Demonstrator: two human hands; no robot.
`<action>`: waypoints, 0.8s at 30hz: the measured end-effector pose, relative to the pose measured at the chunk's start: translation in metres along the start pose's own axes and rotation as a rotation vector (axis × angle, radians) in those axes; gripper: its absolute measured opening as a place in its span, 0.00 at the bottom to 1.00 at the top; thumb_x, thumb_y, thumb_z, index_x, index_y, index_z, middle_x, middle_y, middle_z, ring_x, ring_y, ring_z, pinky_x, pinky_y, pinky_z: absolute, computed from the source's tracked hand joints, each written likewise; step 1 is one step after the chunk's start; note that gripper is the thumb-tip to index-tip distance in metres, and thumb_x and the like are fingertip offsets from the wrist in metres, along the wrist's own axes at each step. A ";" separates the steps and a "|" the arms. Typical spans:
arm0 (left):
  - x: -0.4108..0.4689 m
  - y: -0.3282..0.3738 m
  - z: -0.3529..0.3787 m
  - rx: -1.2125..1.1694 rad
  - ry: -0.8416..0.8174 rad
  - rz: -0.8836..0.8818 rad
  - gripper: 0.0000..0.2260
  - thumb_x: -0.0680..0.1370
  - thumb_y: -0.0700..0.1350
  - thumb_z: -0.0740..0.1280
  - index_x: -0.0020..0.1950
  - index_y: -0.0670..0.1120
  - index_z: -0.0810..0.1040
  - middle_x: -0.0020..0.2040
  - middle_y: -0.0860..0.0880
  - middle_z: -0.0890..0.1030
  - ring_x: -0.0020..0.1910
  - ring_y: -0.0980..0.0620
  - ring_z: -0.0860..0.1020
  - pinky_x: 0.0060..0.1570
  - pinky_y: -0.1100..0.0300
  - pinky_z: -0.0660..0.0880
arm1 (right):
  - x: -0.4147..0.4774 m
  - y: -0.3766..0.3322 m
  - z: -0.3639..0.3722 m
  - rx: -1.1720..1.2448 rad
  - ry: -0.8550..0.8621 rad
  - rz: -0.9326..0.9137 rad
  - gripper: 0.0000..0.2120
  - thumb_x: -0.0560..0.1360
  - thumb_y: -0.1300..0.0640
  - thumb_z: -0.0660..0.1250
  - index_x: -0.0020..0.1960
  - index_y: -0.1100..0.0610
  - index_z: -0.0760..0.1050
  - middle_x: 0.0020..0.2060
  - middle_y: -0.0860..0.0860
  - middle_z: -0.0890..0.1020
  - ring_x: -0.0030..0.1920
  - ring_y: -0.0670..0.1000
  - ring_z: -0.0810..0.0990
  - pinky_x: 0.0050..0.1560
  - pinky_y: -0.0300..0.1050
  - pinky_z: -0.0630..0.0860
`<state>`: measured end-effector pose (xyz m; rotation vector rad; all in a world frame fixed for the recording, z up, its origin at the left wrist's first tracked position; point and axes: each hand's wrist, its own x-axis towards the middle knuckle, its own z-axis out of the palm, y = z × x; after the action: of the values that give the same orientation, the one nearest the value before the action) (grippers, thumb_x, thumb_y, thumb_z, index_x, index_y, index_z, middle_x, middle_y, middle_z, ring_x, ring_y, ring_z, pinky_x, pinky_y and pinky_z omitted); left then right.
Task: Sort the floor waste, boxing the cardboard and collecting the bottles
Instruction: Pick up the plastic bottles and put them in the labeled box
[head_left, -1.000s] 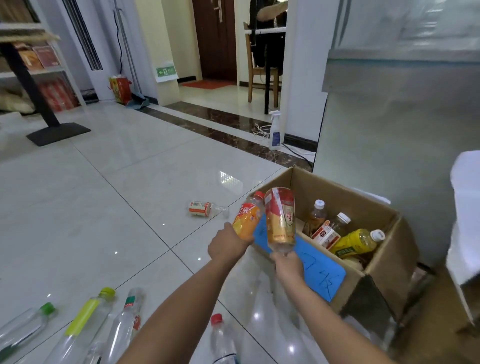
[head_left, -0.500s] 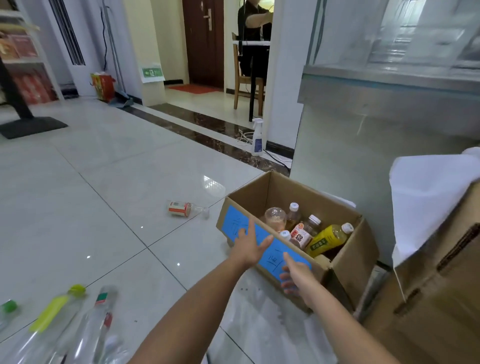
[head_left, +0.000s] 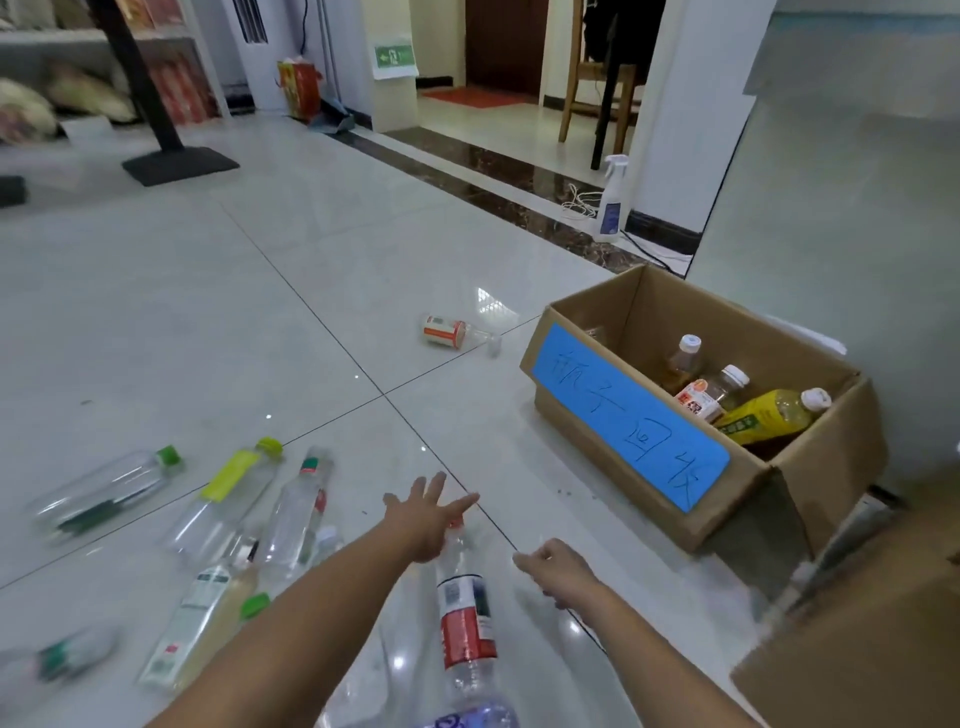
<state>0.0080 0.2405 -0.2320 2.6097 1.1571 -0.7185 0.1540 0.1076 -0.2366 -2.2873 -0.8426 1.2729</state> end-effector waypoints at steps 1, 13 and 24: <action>-0.005 -0.005 0.008 0.066 -0.018 0.029 0.35 0.81 0.40 0.60 0.77 0.63 0.44 0.79 0.47 0.39 0.78 0.42 0.42 0.71 0.33 0.52 | 0.000 0.000 0.012 -0.042 -0.039 -0.004 0.15 0.74 0.44 0.65 0.50 0.56 0.71 0.46 0.52 0.76 0.39 0.46 0.71 0.44 0.41 0.67; -0.015 -0.011 0.046 0.297 0.003 0.176 0.41 0.77 0.40 0.68 0.79 0.53 0.43 0.80 0.47 0.40 0.79 0.43 0.43 0.70 0.32 0.54 | 0.009 0.008 0.091 -0.283 -0.203 0.018 0.41 0.64 0.39 0.72 0.68 0.56 0.60 0.62 0.52 0.75 0.61 0.51 0.77 0.62 0.44 0.74; -0.006 -0.012 0.054 0.359 0.029 0.173 0.38 0.78 0.41 0.67 0.79 0.50 0.45 0.80 0.45 0.44 0.79 0.44 0.42 0.74 0.36 0.47 | 0.020 0.008 0.084 -0.471 -0.090 -0.108 0.35 0.63 0.43 0.73 0.65 0.53 0.65 0.59 0.50 0.76 0.59 0.51 0.76 0.54 0.45 0.74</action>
<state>-0.0234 0.2252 -0.2757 2.9746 0.8595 -0.9268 0.0923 0.1192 -0.2967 -2.4991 -1.4043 1.2377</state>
